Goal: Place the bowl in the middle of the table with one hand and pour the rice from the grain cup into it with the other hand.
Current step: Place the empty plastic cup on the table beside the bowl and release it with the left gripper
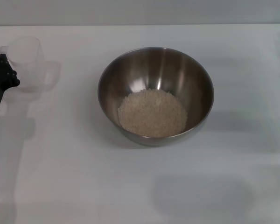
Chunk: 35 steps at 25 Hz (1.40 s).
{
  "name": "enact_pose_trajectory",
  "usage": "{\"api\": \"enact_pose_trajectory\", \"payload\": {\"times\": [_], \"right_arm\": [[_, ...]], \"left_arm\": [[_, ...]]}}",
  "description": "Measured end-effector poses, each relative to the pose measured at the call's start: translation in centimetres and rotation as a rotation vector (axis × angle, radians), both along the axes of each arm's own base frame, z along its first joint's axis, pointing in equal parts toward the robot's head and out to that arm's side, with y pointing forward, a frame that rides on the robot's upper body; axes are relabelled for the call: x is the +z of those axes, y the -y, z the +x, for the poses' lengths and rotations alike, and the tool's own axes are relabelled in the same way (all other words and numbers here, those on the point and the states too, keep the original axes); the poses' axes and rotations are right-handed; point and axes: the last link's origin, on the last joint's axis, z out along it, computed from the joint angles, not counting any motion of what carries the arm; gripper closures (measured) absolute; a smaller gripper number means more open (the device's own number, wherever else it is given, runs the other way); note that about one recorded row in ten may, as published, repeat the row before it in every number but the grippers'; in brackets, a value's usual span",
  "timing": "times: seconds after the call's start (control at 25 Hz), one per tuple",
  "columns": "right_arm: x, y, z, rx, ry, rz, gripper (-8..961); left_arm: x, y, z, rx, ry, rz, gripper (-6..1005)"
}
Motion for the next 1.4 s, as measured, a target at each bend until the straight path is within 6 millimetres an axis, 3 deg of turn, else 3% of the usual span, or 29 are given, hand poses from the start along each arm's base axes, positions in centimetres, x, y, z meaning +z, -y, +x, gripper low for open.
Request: {"api": "enact_pose_trajectory", "payload": {"times": [0.52, 1.32, 1.4], "right_arm": [[0.0, 0.1, 0.0, 0.001, 0.002, 0.000, 317], [-0.2, 0.3, 0.2, -0.004, -0.004, -0.001, 317], [-0.2, 0.4, 0.2, -0.004, -0.005, -0.001, 317]], "left_arm": [[-0.4, 0.9, -1.6, 0.021, 0.025, -0.030, 983], [-1.6, 1.8, -1.8, 0.011, -0.005, -0.092, 982], [-1.6, 1.8, -1.8, 0.011, -0.004, -0.092, 935]]}}
